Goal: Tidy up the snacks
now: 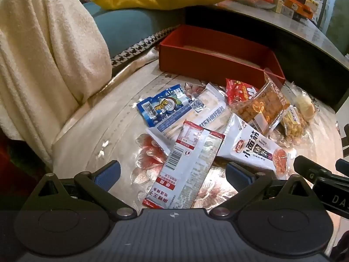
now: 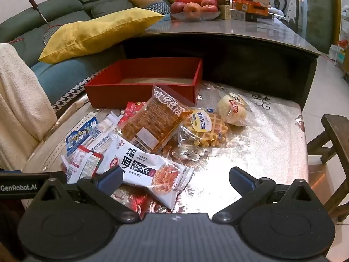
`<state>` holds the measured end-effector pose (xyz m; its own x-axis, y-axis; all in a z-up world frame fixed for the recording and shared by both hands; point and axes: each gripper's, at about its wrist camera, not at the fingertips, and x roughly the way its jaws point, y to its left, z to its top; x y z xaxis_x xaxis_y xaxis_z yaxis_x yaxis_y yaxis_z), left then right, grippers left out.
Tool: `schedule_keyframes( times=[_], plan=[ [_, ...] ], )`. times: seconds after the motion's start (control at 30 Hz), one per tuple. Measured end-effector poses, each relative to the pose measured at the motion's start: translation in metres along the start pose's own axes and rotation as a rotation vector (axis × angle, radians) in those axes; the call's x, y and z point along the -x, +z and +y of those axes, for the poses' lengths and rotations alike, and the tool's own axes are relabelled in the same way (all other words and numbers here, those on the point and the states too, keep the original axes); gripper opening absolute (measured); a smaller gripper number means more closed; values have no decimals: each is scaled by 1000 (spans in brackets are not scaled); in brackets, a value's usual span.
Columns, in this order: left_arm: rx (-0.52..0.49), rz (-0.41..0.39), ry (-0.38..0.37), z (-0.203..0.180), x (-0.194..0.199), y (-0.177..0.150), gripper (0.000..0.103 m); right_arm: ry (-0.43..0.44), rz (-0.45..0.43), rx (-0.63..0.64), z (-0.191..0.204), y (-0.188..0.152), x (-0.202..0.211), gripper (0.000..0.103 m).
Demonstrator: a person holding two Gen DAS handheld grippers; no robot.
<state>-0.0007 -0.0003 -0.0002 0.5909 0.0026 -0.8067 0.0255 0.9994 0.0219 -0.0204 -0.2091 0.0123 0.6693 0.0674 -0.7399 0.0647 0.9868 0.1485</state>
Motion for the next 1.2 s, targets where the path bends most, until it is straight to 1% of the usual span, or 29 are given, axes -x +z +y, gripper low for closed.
schedule_keyframes(
  times=[0.23,0.27,0.3,0.33,0.37,1.2],
  plan=[
    [6,4,-3,3,4,-4,103,-3,-8,3,1,2,1,100],
    [8,9,-3,8,1,-6,103,-4,-9,3,1,2,1,100],
    [4,15,11,2,-2,-3,103,-4,-10,2,1,1,2,100],
    [4,23,9,3,-5,-2,103,-3,-9,2,2,-3,2,100],
    [1,24,8,3,-6,-2,103,-4,8,7,2,-1,-1,100],
    [1,57,11,1,-12,-4,103,-9,50,37,6,-2,-7,100]
  ],
)
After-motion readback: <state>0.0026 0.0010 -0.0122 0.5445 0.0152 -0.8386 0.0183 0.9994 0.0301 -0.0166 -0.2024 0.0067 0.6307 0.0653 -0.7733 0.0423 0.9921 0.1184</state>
